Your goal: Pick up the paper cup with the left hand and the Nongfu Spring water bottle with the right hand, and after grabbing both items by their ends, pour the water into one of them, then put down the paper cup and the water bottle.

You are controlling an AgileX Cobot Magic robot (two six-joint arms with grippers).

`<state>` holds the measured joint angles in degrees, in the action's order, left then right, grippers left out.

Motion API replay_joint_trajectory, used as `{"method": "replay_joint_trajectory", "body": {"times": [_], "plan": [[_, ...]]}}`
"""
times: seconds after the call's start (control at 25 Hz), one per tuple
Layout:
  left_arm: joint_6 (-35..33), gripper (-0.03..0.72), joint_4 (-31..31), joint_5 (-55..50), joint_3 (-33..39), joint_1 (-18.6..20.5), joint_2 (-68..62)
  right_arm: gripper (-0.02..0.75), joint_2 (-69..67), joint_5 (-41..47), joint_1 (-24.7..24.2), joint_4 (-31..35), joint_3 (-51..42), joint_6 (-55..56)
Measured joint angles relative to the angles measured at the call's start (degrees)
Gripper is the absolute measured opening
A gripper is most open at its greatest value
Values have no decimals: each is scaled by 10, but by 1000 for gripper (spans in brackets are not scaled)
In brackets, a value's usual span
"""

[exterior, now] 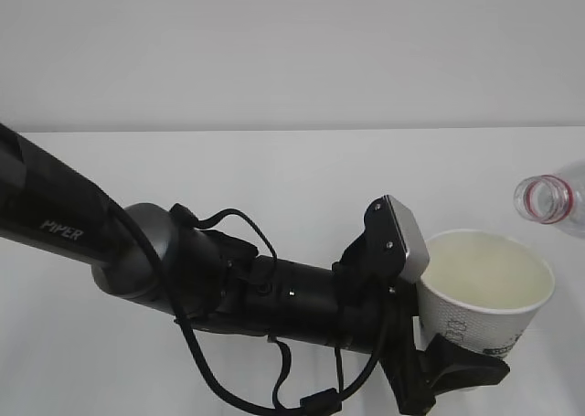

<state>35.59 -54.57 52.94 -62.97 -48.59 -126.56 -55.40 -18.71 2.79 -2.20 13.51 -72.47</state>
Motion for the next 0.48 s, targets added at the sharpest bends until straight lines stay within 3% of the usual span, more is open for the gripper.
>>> {"method": "replay_joint_trajectory", "body": {"times": [0.48], "plan": [[0, 517, -1, 0, 0, 0, 0, 446, 0, -34, 0, 0, 0, -38]]}}
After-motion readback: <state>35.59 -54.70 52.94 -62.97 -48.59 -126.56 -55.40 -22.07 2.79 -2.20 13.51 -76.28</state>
